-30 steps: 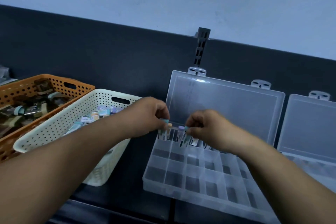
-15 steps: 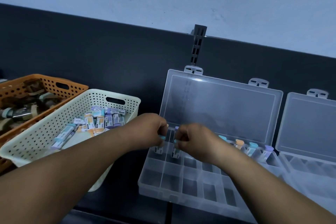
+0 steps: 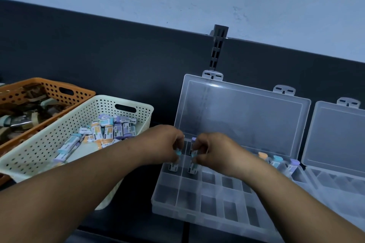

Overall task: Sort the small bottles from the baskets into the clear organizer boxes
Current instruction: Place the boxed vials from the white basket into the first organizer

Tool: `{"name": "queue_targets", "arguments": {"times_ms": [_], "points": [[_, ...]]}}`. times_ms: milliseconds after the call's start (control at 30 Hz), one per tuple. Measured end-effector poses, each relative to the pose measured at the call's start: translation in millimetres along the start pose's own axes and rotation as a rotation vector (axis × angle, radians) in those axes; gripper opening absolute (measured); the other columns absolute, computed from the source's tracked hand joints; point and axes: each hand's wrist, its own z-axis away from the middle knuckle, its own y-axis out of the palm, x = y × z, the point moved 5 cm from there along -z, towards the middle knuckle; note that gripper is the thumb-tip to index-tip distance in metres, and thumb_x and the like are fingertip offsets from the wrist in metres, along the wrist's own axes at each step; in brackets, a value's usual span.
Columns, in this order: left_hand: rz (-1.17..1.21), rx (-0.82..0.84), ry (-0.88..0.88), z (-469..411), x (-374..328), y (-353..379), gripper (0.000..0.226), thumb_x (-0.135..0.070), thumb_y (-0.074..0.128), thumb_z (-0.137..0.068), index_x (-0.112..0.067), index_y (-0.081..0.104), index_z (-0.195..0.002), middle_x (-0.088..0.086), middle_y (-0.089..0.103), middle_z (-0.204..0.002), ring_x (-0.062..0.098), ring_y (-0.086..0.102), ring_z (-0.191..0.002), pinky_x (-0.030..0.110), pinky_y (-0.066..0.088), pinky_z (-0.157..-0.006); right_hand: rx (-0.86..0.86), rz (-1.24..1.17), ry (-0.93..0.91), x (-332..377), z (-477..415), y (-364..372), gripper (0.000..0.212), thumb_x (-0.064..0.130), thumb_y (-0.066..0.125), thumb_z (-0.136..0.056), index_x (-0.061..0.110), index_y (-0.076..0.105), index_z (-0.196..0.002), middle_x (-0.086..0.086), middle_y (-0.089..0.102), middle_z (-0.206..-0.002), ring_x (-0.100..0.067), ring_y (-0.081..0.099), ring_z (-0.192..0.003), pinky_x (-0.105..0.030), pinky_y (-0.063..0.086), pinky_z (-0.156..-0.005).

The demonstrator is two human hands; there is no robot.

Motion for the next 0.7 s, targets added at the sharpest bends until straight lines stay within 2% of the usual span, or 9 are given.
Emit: {"name": "queue_targets", "arguments": {"times_ms": [100, 300, 433, 500, 567, 633, 700], "points": [[0.016, 0.008, 0.004, 4, 2, -3, 0.031, -0.022, 0.079, -0.073, -0.023, 0.066, -0.102, -0.009, 0.064, -0.095, 0.009, 0.059, -0.086, 0.024, 0.049, -0.074, -0.043, 0.021, -0.033, 7, -3, -10, 0.018, 0.031, 0.071, -0.083, 0.027, 0.064, -0.099, 0.008, 0.062, -0.091, -0.012, 0.059, -0.086, -0.031, 0.054, -0.079], [0.055, -0.016, 0.007, 20, 7, -18, 0.038, -0.026, 0.080, -0.072, -0.026, 0.063, -0.105, -0.008, 0.061, -0.091, 0.013, 0.060, -0.084, 0.029, 0.051, -0.072, -0.093, -0.031, -0.108, 33, -16, -21, 0.011, 0.033, 0.070, -0.083, 0.031, 0.060, -0.086, 0.008, 0.064, -0.081, -0.007, 0.061, -0.073, -0.026, 0.053, -0.068], [0.107, -0.139, -0.032, 37, 28, -51, 0.033, -0.030, 0.078, -0.075, -0.027, 0.064, -0.105, -0.011, 0.062, -0.094, 0.009, 0.059, -0.086, 0.026, 0.051, -0.073, -0.085, -0.014, -0.164, 61, -27, -21, 0.012, 0.032, 0.070, -0.084, 0.033, 0.058, -0.089, 0.012, 0.061, -0.084, -0.009, 0.062, -0.079, -0.027, 0.053, -0.071], [0.113, -0.220, -0.093, 46, 48, -69, 0.029, -0.031, 0.075, -0.079, -0.027, 0.063, -0.104, -0.010, 0.063, -0.097, 0.009, 0.060, -0.085, 0.027, 0.052, -0.072, -0.082, 0.057, -0.199, 77, -33, -19, 0.014, 0.033, 0.067, -0.086, 0.027, 0.061, -0.096, 0.010, 0.061, -0.088, -0.011, 0.059, -0.083, -0.027, 0.049, -0.074], [0.008, -0.266, -0.163, 56, 73, -83, 0.027, -0.033, 0.071, -0.082, -0.027, 0.062, -0.107, -0.008, 0.063, -0.101, 0.010, 0.058, -0.085, 0.024, 0.047, -0.065, -0.100, 0.118, -0.238, 94, -41, -15, 0.018, 0.033, 0.066, -0.086, 0.023, 0.062, -0.101, 0.005, 0.060, -0.097, -0.014, 0.058, -0.089, -0.029, 0.048, -0.078], [-0.086, -0.246, -0.249, 66, 100, -87, 0.030, -0.036, 0.069, -0.084, -0.026, 0.061, -0.111, -0.007, 0.062, -0.106, 0.011, 0.056, -0.090, 0.023, 0.041, -0.065, -0.095, 0.157, -0.267, 110, -50, -4, 0.026, 0.035, 0.066, -0.086, 0.024, 0.062, -0.110, 0.002, 0.058, -0.110, -0.017, 0.057, -0.100, -0.032, 0.048, -0.086], [-0.076, -0.178, -0.322, 76, 125, -82, 0.035, -0.036, 0.069, -0.085, -0.025, 0.060, -0.116, -0.005, 0.061, -0.111, 0.013, 0.056, -0.094, 0.026, 0.044, -0.072, -0.055, 0.224, -0.283, 125, -63, 9, 0.040, 0.037, 0.065, -0.087, 0.024, 0.058, -0.124, -0.001, 0.053, -0.124, -0.020, 0.052, -0.113, -0.036, 0.045, -0.096]]}}
